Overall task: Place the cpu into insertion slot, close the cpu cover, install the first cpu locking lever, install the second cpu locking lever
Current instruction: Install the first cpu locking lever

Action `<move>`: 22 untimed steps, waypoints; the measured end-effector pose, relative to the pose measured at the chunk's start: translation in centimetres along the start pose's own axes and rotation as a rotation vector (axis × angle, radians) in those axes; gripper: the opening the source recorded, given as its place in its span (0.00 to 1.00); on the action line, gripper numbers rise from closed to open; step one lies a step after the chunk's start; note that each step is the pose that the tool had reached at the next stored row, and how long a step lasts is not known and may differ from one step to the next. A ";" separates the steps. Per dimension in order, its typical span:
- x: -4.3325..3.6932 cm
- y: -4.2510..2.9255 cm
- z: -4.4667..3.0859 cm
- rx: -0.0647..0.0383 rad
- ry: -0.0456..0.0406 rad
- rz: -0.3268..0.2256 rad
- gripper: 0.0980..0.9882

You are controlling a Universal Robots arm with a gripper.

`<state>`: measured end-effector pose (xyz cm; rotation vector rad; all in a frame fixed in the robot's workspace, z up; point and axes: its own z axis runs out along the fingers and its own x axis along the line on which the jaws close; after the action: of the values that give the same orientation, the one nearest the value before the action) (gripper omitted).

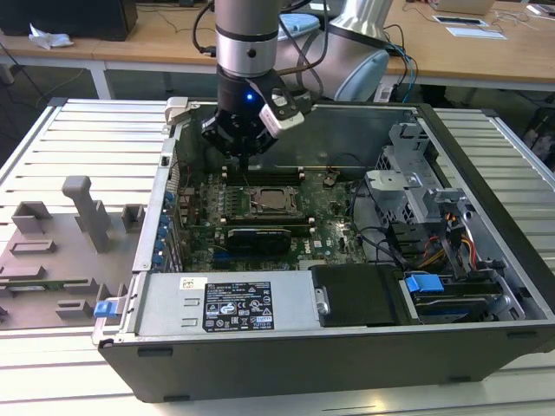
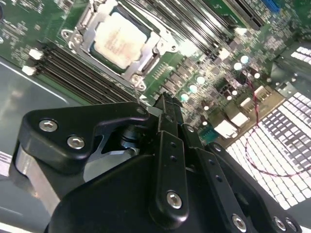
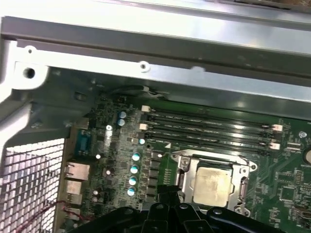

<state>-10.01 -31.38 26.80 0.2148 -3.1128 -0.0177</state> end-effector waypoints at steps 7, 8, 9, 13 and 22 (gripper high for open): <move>1.64 0.78 0.11 0.000 -0.0001 0.000 0.01; 1.64 1.10 0.12 -0.001 -0.0002 0.000 0.01; 1.63 1.30 0.13 -0.001 -0.0003 0.000 0.01; 1.52 2.31 0.18 -0.002 -0.0005 0.000 0.01; 0.52 3.14 0.42 -0.003 -0.0006 0.000 0.01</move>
<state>-10.96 -28.34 26.43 0.2145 -3.1131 -0.0231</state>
